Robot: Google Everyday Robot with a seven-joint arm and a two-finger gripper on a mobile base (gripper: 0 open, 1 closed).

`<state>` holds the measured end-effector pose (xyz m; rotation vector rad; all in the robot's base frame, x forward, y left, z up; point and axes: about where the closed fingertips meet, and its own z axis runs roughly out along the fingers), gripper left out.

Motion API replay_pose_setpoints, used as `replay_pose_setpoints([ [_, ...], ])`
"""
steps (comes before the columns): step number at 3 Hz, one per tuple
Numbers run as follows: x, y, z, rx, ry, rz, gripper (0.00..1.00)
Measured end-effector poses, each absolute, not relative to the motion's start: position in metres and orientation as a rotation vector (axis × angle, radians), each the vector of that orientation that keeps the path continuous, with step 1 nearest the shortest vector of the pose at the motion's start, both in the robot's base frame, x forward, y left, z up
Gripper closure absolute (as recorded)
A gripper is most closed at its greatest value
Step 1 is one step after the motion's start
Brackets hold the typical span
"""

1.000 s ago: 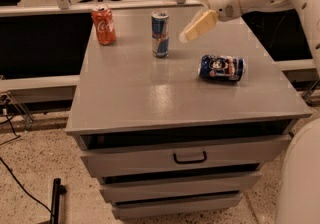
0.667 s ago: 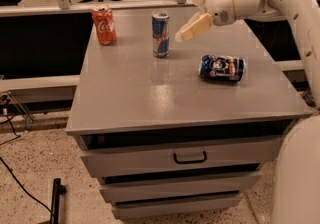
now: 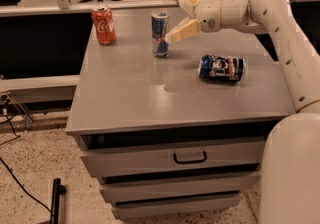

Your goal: Knock redbull can over

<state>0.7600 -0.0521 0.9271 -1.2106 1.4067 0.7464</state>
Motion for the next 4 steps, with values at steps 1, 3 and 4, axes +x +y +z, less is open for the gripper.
replay_pose_setpoints([
  [1,0.765,-0.040,0.921,-1.188,1.385,0.799,0.13],
  [3,0.761,-0.015,0.919,-1.196,1.312,0.912,0.59],
  [4,0.752,-0.006,0.926,-1.242,1.259,0.962,0.90],
])
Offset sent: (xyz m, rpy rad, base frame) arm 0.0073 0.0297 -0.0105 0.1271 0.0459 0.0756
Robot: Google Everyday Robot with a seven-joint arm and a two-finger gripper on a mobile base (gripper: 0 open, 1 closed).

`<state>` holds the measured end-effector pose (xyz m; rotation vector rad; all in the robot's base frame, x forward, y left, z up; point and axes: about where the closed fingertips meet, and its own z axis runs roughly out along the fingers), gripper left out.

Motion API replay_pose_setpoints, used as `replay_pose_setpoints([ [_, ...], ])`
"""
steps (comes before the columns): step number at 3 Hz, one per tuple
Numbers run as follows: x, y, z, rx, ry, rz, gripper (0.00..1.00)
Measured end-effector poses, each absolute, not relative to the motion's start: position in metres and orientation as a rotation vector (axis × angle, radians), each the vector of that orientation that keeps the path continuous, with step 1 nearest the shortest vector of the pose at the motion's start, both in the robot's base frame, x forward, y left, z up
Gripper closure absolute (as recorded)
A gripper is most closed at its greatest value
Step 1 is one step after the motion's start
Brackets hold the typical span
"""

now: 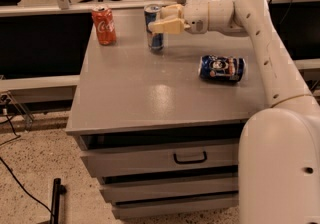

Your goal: Knock redbull can over

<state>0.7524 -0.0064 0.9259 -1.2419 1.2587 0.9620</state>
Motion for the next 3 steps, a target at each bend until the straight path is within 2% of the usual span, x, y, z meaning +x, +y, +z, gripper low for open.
replay_pose_setpoints([
  [1,0.741,-0.004,0.947,-1.365,1.288,0.903,1.00],
  [2,0.726,-0.012,0.959,-1.529,1.398,0.763,1.00],
  [3,0.715,-0.027,0.968,-1.696,1.524,0.520,1.00],
])
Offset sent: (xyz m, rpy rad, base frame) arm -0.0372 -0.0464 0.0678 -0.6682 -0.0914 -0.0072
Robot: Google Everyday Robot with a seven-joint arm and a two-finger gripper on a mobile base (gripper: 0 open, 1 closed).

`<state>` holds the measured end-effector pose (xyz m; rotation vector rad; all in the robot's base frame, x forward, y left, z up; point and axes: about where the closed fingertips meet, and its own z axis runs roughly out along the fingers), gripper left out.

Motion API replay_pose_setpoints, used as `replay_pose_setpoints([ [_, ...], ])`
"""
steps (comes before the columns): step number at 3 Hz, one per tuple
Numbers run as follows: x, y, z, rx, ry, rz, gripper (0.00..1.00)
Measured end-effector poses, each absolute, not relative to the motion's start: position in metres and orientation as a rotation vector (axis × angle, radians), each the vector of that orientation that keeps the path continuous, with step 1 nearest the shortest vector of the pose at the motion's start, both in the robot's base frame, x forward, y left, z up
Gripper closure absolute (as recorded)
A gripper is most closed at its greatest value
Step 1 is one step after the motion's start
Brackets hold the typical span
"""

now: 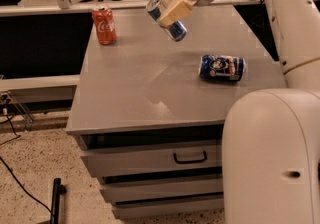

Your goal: Knock redbull can over

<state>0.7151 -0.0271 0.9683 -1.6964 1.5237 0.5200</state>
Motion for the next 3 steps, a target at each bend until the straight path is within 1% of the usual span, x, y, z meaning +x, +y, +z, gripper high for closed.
replay_pose_setpoints([
  [1,0.705,-0.034,0.972,-1.847,1.588,0.278,1.00],
  [2,0.695,-0.029,0.946,-2.020,1.587,0.117,1.00],
  [3,0.687,-0.024,0.910,-2.126,1.576,0.115,1.00],
])
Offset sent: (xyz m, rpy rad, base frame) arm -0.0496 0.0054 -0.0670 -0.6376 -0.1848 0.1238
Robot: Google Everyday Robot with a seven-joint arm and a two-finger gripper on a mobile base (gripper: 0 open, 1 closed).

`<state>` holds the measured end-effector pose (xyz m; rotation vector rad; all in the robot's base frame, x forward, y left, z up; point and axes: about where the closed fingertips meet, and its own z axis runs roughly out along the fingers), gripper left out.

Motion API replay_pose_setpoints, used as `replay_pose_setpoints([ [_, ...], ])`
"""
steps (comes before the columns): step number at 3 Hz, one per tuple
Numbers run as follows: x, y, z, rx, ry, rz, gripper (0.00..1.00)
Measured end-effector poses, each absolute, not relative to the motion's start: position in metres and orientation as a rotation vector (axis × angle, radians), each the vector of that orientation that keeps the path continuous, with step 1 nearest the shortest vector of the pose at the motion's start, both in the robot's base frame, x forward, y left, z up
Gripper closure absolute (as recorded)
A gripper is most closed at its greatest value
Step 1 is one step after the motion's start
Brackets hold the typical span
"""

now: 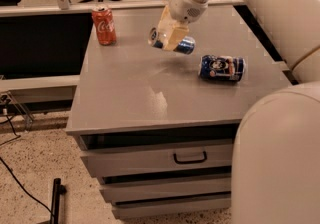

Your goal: Knock redbull can over

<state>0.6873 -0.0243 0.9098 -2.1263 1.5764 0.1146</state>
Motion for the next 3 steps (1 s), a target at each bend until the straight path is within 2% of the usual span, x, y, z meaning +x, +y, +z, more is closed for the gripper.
replay_pose_setpoints([
  [1,0.6882,-0.0205,0.9016,-2.136,1.572,0.132,0.87],
  [3,0.6900,-0.0163,0.8968,-2.140,1.570,0.138,0.39],
])
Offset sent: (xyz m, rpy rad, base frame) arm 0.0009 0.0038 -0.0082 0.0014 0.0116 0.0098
